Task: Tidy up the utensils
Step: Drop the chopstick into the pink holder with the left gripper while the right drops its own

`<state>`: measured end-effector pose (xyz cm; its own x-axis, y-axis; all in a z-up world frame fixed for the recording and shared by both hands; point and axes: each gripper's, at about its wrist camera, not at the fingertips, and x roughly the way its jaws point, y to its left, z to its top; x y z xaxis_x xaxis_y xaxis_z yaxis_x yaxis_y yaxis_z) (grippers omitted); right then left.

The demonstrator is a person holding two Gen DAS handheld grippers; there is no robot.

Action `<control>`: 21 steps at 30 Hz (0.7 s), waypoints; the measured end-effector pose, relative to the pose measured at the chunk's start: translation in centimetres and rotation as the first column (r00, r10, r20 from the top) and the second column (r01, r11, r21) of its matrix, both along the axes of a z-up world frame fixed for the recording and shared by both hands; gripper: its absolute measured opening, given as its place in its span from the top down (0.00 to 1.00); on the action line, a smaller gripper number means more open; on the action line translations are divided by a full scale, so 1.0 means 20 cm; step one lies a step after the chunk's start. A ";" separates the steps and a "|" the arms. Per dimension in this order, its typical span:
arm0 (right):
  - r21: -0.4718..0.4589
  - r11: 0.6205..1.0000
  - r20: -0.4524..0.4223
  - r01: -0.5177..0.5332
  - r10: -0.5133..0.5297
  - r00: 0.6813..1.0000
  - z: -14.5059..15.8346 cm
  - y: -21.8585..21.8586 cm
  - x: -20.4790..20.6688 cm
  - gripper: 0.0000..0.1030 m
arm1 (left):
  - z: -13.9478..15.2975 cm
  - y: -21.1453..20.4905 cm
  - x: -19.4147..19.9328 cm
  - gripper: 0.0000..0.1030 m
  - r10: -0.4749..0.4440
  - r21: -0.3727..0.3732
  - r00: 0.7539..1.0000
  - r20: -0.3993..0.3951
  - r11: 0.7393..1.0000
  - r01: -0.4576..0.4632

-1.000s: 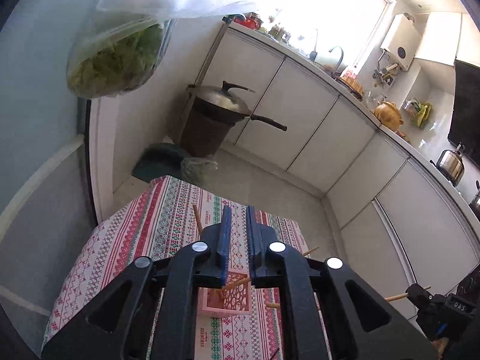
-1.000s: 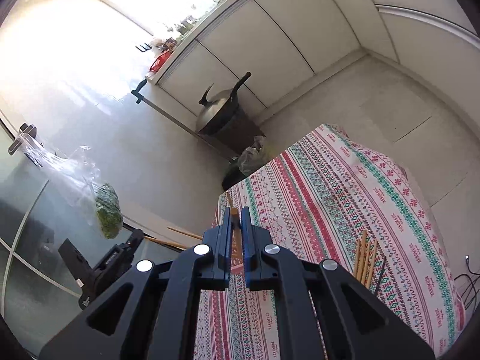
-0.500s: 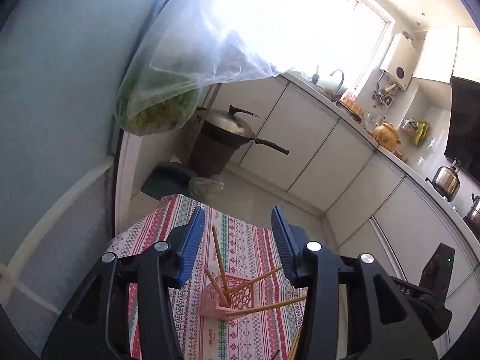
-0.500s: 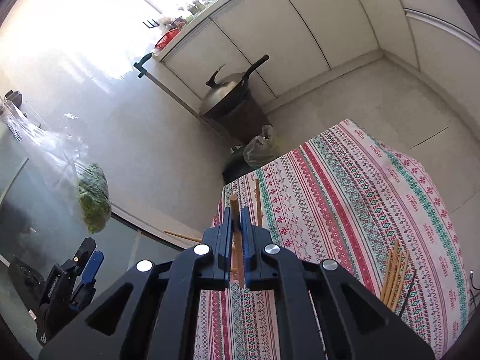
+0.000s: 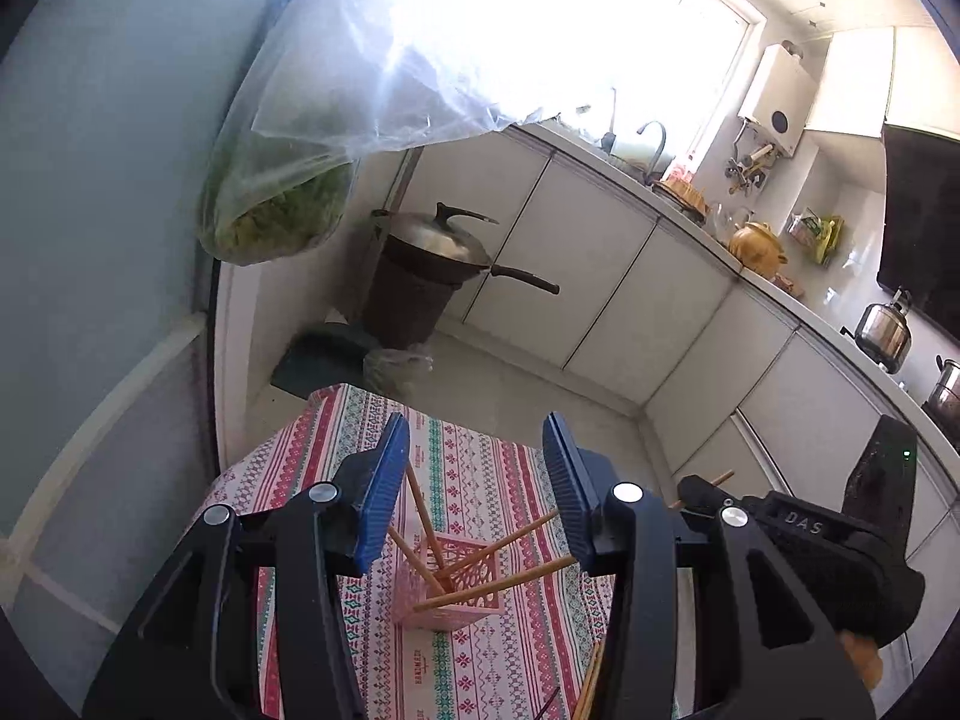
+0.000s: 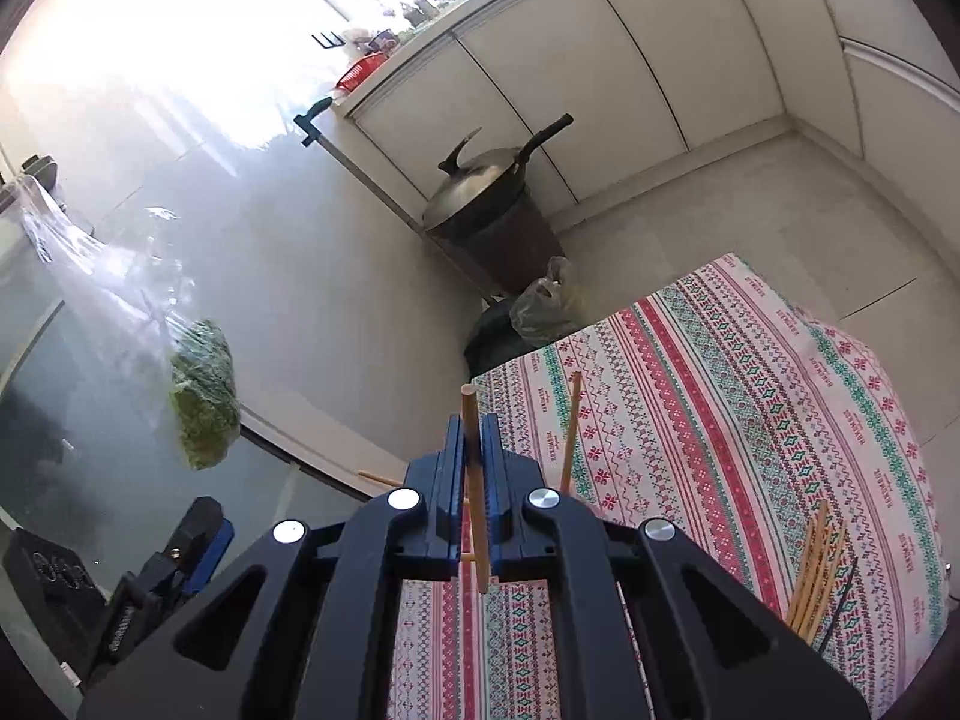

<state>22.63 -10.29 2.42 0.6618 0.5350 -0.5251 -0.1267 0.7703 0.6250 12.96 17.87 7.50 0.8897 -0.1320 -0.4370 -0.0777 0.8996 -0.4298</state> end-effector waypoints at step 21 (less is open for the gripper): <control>-0.112 0.987 0.014 0.112 -0.111 0.994 -0.14 0.00 0.07 0.64 | -0.04 -0.01 0.01 0.51 -0.017 0.019 0.999 -0.031 1.000 0.018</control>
